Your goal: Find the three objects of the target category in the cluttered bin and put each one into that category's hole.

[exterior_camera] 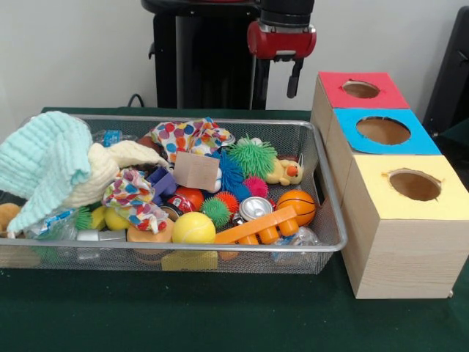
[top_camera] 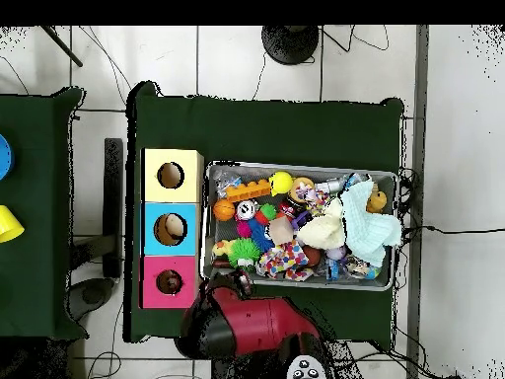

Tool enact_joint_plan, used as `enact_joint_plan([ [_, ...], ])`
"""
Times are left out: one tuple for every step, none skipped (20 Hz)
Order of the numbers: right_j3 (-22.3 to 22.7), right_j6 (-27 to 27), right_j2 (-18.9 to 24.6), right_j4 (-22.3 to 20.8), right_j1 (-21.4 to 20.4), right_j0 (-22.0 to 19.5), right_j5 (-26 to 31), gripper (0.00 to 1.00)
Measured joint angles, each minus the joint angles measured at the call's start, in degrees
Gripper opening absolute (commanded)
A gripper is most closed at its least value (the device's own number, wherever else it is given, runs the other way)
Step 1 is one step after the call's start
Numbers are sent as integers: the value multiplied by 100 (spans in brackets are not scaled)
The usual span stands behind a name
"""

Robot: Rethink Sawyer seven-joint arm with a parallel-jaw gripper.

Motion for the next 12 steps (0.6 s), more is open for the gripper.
enact_joint_plan([
  [-35, 0, 0, 7, 2, 0, 17, 100],
  [-70, 0, -1, 14, 4, 0, 34, 100],
  [-98, 0, 0, 19, 11, 0, 48, 100],
  [-118, 0, 0, 22, 19, 0, 60, 100],
  [-205, 0, -1, 27, 62, 2, 102, 100],
  [-235, 0, 0, 27, 80, 4, 117, 100],
  [-268, 0, 0, 29, 101, 6, 133, 100],
  [-301, 0, 0, 32, 121, 8, 150, 100],
  [-408, 0, 0, 42, 192, 17, 216, 100],
  [-428, 0, 0, 42, 205, 18, 230, 100],
  [-447, 0, 1, 42, 219, 20, 244, 100],
  [-513, 0, -1, 52, 270, 29, 292, 100],
])
